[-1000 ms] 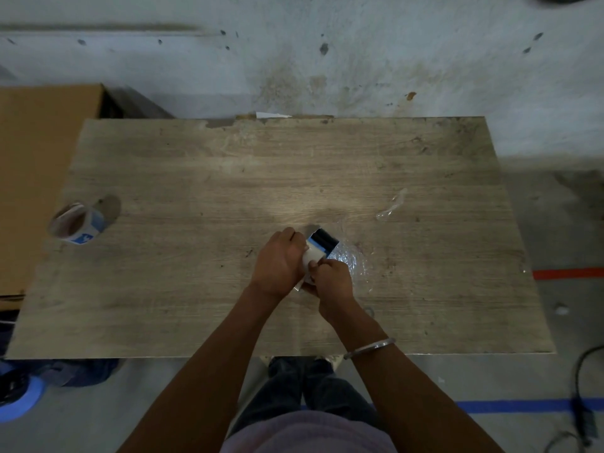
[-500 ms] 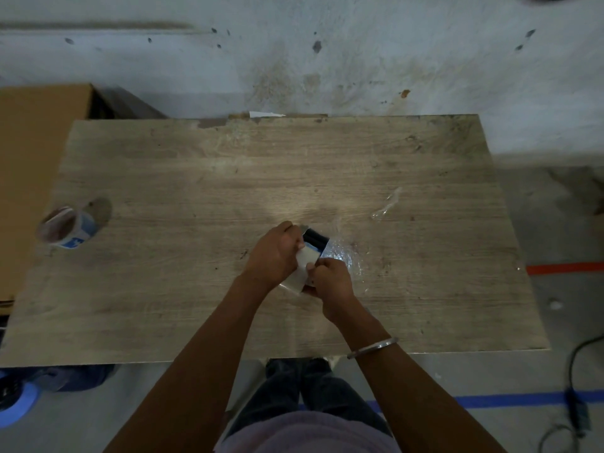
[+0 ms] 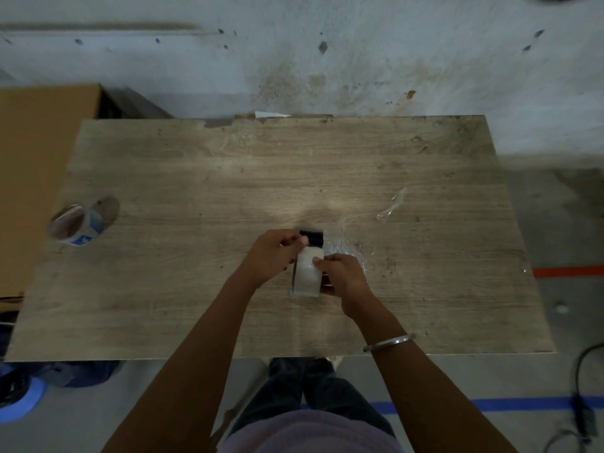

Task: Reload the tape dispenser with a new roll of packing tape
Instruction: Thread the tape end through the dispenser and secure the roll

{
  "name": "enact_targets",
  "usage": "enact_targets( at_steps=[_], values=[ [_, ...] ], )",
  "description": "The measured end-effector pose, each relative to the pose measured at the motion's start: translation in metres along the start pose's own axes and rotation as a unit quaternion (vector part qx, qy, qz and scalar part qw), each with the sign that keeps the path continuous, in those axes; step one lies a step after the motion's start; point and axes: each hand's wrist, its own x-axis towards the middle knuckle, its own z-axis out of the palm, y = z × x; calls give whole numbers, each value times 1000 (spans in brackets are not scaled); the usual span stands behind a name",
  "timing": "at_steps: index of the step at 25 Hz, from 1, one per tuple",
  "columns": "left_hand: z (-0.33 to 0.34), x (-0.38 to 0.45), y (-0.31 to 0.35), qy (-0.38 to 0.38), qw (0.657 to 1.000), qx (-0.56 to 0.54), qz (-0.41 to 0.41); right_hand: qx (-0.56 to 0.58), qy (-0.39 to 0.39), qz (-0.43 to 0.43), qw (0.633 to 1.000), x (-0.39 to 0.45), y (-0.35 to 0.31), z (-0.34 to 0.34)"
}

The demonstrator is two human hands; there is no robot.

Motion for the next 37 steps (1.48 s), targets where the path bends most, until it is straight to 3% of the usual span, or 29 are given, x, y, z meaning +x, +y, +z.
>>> enact_targets(
  at_steps=[12,21,37],
  values=[
    [35,-13,18,145,953,265,37,51,34,16,998,-1,7,13],
    [25,-9,4,120,959,232,110,105,48,36,993,-1,12,24],
    [9,10,9,86,990,112,20,40,58,20,997,1,15,13]
  ],
)
